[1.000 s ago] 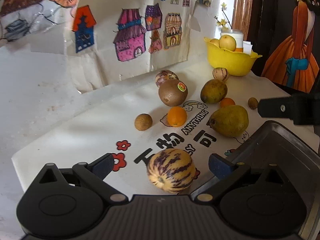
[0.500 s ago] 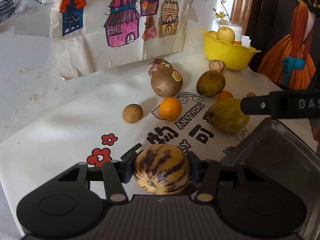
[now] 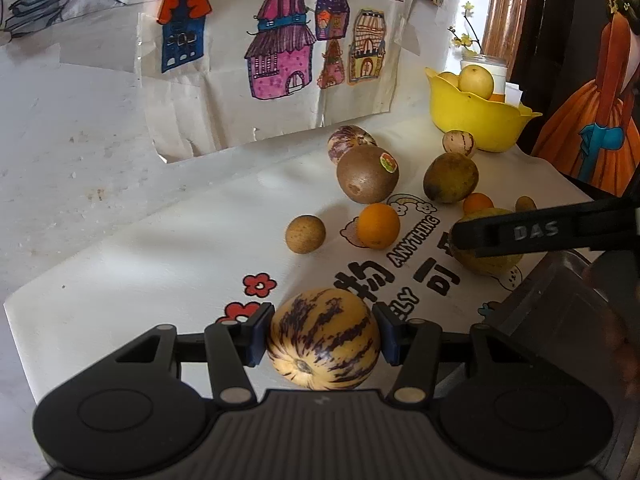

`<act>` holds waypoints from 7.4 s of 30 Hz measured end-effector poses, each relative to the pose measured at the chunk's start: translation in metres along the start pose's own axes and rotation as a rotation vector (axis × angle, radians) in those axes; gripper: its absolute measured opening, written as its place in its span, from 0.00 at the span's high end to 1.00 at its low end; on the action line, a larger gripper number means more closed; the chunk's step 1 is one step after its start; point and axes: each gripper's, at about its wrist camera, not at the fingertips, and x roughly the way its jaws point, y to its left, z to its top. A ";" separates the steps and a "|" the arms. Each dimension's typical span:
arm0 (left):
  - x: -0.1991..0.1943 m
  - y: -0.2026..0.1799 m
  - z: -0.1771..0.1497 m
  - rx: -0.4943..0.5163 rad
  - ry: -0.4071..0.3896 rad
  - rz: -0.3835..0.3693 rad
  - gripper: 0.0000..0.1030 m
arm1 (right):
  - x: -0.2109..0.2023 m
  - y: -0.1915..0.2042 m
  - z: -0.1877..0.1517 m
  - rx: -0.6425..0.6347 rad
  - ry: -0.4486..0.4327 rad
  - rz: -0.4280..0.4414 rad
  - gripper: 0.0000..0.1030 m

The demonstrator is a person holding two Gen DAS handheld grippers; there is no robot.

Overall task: Organize fruits
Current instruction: 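Grasp the striped pepino melon with the left tool while the right tool grasps the large yellow-green mango, then carry the pepino with the left tool while the right tool carries the mango over the metal tray, then open the left tool to drop the pepino while the right tool releases the mango into the tray, then grasp a small brown round fruit with the left tool while the right tool grasps an orange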

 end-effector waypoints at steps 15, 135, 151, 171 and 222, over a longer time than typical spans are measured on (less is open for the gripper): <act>0.002 0.005 0.000 -0.011 -0.005 0.003 0.45 | 0.019 0.010 -0.002 -0.008 0.046 0.033 0.28; -0.105 -0.054 -0.029 0.060 -0.133 -0.064 0.00 | -0.167 -0.047 -0.058 0.113 -0.143 0.101 0.01; -0.075 -0.008 0.011 0.025 -0.175 0.038 0.01 | -0.134 -0.012 -0.018 0.054 -0.125 0.132 0.01; 0.032 0.018 0.038 0.023 -0.074 0.045 0.14 | -0.010 -0.016 0.034 0.048 -0.001 0.143 0.01; 0.062 0.011 0.040 0.070 -0.072 -0.019 0.73 | 0.053 -0.020 0.029 -0.021 0.052 0.091 0.56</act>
